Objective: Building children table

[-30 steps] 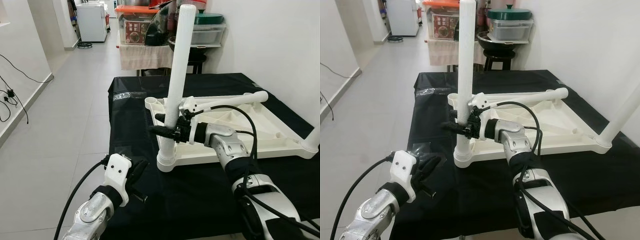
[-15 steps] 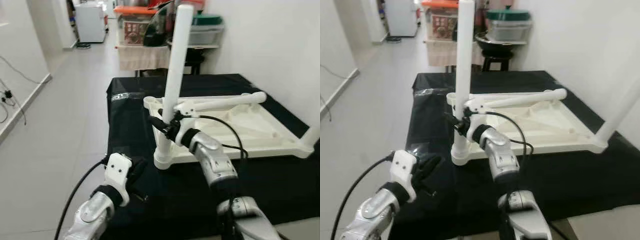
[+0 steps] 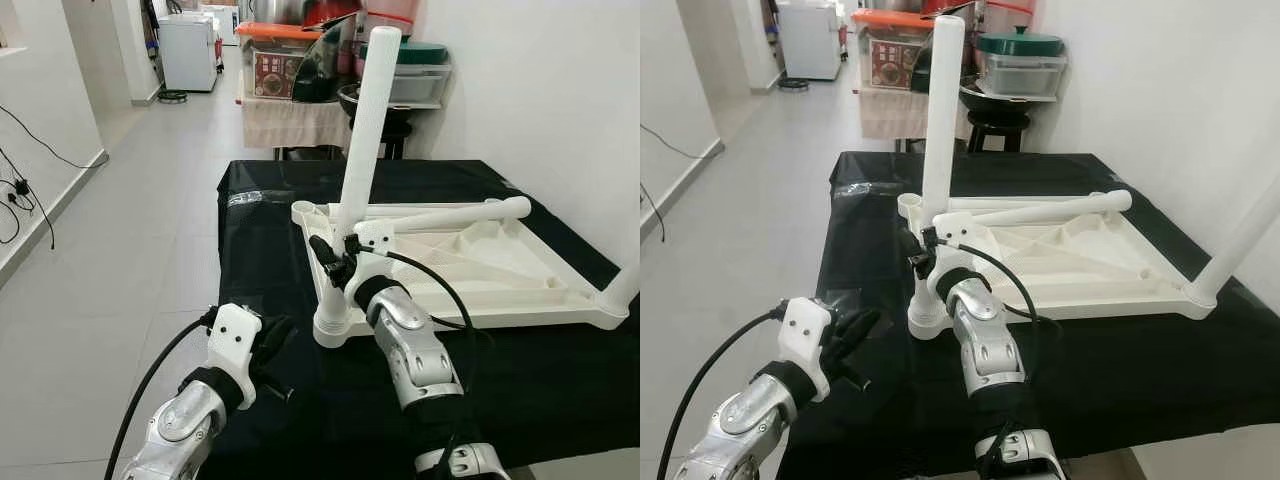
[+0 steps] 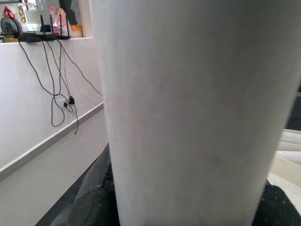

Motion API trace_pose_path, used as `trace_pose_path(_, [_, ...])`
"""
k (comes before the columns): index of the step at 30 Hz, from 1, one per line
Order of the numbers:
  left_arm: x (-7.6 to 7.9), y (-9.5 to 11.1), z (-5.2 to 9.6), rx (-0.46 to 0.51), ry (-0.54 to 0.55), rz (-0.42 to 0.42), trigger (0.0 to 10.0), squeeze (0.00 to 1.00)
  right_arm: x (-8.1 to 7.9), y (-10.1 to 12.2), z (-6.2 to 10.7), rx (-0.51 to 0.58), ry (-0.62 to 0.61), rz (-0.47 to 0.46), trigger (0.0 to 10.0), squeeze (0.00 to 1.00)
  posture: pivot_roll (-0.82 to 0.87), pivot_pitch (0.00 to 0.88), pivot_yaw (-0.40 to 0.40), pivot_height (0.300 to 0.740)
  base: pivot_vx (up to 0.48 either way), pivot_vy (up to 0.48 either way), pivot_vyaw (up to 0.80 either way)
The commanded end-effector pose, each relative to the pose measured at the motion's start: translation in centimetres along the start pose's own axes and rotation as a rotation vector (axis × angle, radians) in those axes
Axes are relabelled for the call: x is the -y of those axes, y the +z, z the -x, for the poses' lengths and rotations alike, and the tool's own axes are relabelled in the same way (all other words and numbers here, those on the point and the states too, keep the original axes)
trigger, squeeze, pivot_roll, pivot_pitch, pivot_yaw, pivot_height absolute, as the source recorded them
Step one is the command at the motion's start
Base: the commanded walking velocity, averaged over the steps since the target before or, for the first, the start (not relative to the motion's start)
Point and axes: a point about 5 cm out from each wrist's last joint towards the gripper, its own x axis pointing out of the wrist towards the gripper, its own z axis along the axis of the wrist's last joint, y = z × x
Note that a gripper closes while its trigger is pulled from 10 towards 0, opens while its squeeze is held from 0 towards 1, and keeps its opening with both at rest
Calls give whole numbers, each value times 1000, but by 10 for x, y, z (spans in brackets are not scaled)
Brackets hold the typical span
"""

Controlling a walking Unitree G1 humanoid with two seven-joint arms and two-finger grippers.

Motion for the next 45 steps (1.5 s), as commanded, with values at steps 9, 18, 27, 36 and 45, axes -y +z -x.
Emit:
trace_pose_path(9, [-3,-2,-1,-11,5,-4,10000,0,-6,-10,19,-59,60,-61,10000,1000,-32,0,-63,740,0,0,0])
trace_pose_path(18, [-6,-2,1,-7,17,-11,10000,0,17,-7,54,-58,117,-46,10000,365,-50,0,-47,740,0,0,0])
trace_pose_path(27, [-10,-3,3,-6,21,-17,10000,0,16,-10,75,-89,199,-34,10000,0,-54,0,-31,740,0,0,0])
trace_pose_path(36, [-6,-4,2,-9,24,-26,10000,0,15,-5,59,-103,418,85,10000,0,-22,0,-58,740,0,0,0])
trace_pose_path(45, [-7,-3,4,5,64,-50,10000,0,41,-2,66,-105,261,8,10000,0,-28,0,-69,740,0,0,0])
